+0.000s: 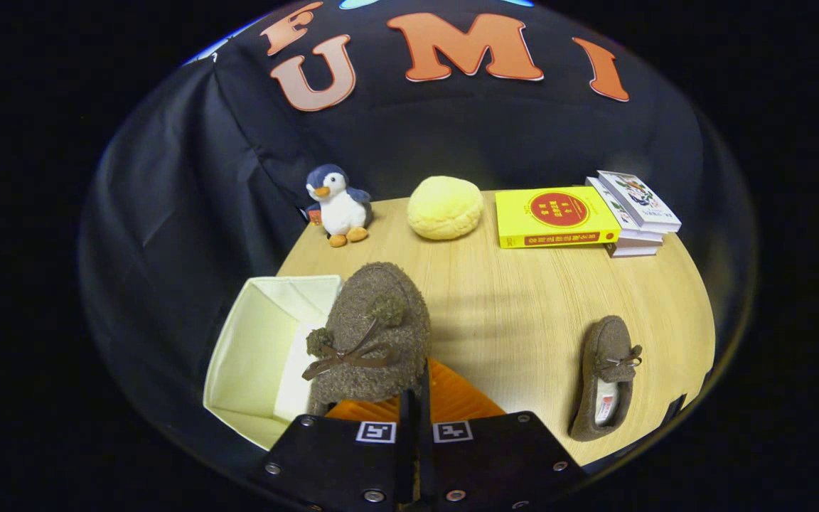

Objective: Open the storage box then place both shoes into the box .Put the left shoe in first, then the right shoe, with the right side of both shoes facing outward in a uniform manner.

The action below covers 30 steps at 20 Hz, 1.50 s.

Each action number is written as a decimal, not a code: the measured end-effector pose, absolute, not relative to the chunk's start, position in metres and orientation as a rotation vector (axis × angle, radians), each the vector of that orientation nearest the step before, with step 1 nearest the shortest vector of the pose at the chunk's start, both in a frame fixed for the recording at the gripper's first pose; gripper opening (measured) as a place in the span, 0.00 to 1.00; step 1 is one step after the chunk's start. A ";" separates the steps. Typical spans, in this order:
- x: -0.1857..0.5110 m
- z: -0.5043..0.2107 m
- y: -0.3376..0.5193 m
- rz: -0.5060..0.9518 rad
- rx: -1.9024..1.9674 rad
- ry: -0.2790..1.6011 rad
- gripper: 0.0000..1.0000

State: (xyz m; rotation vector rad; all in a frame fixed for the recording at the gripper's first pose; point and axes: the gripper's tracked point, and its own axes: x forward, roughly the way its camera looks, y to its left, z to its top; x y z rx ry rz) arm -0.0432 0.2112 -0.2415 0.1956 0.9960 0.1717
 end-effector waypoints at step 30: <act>-0.080 -0.380 0.432 0.364 0.123 1.487 0.24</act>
